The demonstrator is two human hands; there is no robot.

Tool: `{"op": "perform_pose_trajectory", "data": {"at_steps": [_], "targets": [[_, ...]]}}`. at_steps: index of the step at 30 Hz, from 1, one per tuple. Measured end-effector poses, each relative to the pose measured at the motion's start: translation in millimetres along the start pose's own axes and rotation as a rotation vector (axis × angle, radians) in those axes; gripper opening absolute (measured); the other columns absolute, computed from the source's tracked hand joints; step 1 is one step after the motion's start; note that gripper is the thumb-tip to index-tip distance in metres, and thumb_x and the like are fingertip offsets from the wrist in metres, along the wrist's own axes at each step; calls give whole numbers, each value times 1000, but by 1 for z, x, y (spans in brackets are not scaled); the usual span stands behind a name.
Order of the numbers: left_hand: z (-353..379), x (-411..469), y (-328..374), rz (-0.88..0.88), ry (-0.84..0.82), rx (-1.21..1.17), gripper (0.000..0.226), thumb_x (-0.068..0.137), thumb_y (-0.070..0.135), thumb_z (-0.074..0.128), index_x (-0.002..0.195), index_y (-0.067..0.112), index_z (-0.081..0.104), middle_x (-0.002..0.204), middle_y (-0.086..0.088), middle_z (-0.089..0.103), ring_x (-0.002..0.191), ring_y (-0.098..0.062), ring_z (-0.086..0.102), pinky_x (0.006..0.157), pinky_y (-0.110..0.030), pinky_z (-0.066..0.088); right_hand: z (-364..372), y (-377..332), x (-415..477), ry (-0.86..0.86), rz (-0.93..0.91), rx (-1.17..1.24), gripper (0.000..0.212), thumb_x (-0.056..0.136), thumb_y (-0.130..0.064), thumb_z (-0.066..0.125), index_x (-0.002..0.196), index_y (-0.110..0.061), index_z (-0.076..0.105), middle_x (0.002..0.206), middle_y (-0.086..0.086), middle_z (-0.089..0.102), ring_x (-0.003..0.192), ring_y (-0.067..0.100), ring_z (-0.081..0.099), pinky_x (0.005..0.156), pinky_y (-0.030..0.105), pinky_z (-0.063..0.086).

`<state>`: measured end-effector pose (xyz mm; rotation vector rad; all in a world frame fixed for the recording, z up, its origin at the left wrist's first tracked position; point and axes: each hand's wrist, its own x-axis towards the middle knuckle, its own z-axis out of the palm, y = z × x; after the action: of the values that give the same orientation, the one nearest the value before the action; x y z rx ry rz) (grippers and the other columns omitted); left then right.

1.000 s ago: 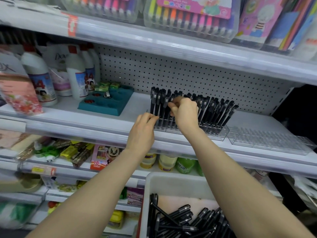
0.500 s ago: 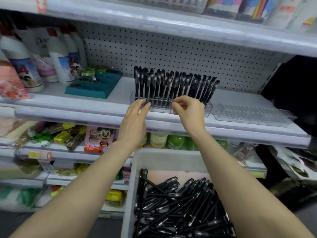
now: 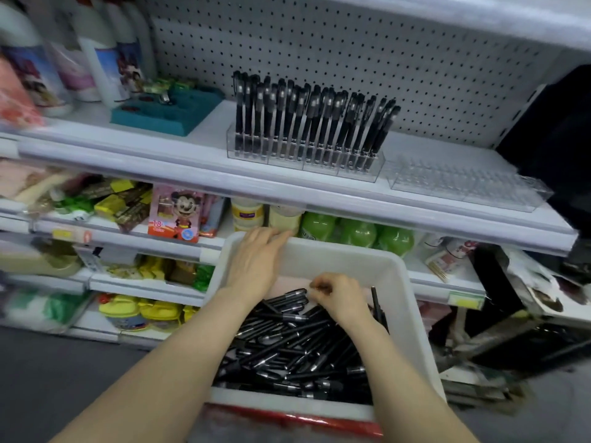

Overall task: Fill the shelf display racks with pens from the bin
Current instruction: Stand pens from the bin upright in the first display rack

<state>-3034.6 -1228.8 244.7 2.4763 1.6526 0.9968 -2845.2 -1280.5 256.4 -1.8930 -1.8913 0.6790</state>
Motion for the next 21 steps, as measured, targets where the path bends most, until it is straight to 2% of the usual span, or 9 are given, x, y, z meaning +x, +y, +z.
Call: {"op": "perform_pose_trajectory", "data": {"at_steps": [2,5,9,13,16,19,21], "targets": [[1,0,2,4,18,16,57,80,-1,67,133,21,59,111,-6,61,102,-28,51,89,-34,40,2,3,0,-77,-2,-45,20,84,-27,72,103,-22,74,103,-2,72,96,16,65,88,29,50],[5,0,0,21,32,23,59,79,-3,68,133,18,59,111,-8,61,103,-28,50,91,-33,38,4,5,3,-58,-20,-207,23,85,-29,68,108,-24,70,116,1,64,107,23,59,94,36,47],[4,0,-2,1,-7,33,60,84,-1,63,138,21,54,119,-8,58,111,-28,49,97,-36,39,5,12,7,-58,82,-362,29,88,-35,61,115,-24,62,123,5,53,113,29,52,93,36,42],[6,1,-1,-6,16,28,58,83,-3,65,135,21,58,112,-7,61,106,-28,52,94,-34,39,7,14,6,-42,110,-357,30,90,-37,60,115,-19,59,119,6,53,107,30,56,87,36,45],[6,1,-4,3,19,40,59,81,-4,66,134,21,58,110,-7,61,104,-28,52,93,-32,37,9,12,7,-50,128,-203,16,87,-30,66,99,-21,62,110,3,63,102,26,60,86,34,49],[5,2,-4,11,14,48,61,79,-4,67,134,21,58,109,-6,61,104,-28,52,93,-30,34,11,9,7,-75,122,-195,4,88,-33,64,89,-31,62,103,-3,69,104,23,60,92,36,44],[6,1,-3,13,14,51,62,78,-6,67,134,20,58,109,-6,61,104,-27,52,92,-32,37,12,7,6,-75,91,-238,9,91,-38,59,94,-32,65,103,-6,68,105,22,57,92,37,40]]}}
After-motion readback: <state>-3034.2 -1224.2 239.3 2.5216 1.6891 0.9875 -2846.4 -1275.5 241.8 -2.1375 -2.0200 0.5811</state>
